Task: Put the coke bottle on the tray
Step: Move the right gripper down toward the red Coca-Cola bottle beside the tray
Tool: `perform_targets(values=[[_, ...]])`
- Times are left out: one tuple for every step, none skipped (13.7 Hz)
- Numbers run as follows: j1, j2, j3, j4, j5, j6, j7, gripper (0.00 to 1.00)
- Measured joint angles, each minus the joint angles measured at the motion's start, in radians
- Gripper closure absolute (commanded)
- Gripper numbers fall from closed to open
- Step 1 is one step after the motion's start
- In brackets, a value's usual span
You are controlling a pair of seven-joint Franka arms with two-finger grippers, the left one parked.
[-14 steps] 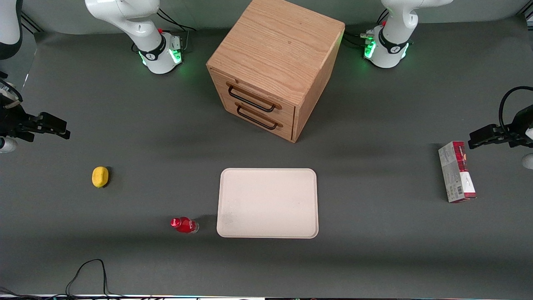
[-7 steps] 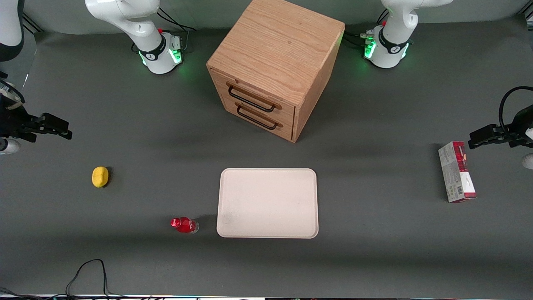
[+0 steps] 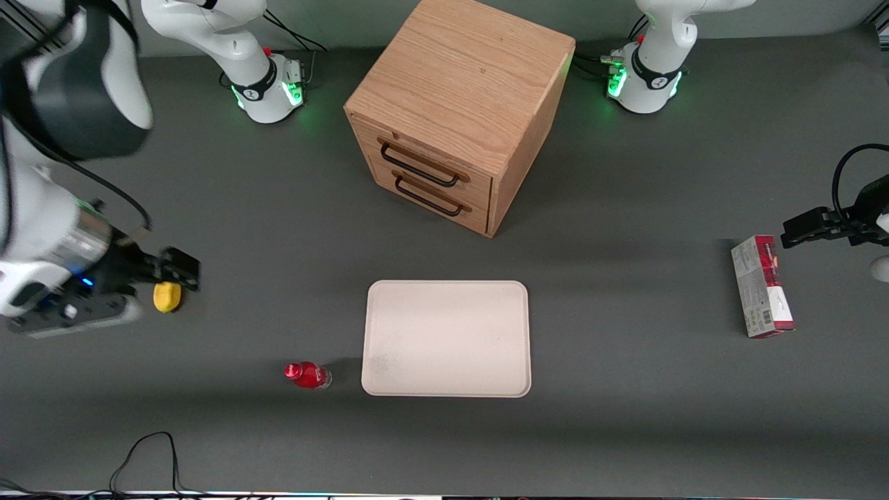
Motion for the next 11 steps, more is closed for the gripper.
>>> perform_targets(values=[[0.001,0.055,0.020,0.054,0.000,0.000,0.030,0.00],[0.001,0.107,0.039,0.104,0.000,0.001,0.068,0.00],[0.001,0.143,0.054,0.140,0.000,0.001,0.100,0.00],[0.001,0.168,0.064,0.167,0.000,0.001,0.121,0.00],[0.001,0.182,0.067,0.184,0.000,0.001,0.131,0.00],[0.000,0.187,0.068,0.196,0.000,0.003,0.134,0.00],[-0.002,0.187,0.068,0.201,0.000,0.008,0.135,0.00],[-0.003,0.190,0.068,0.204,0.000,0.021,0.136,0.00],[-0.004,0.199,0.068,0.204,0.000,0.038,0.137,0.00],[-0.004,0.216,0.068,0.204,0.000,0.065,0.138,0.00],[-0.004,0.240,0.068,0.204,0.000,0.093,0.139,0.00]])
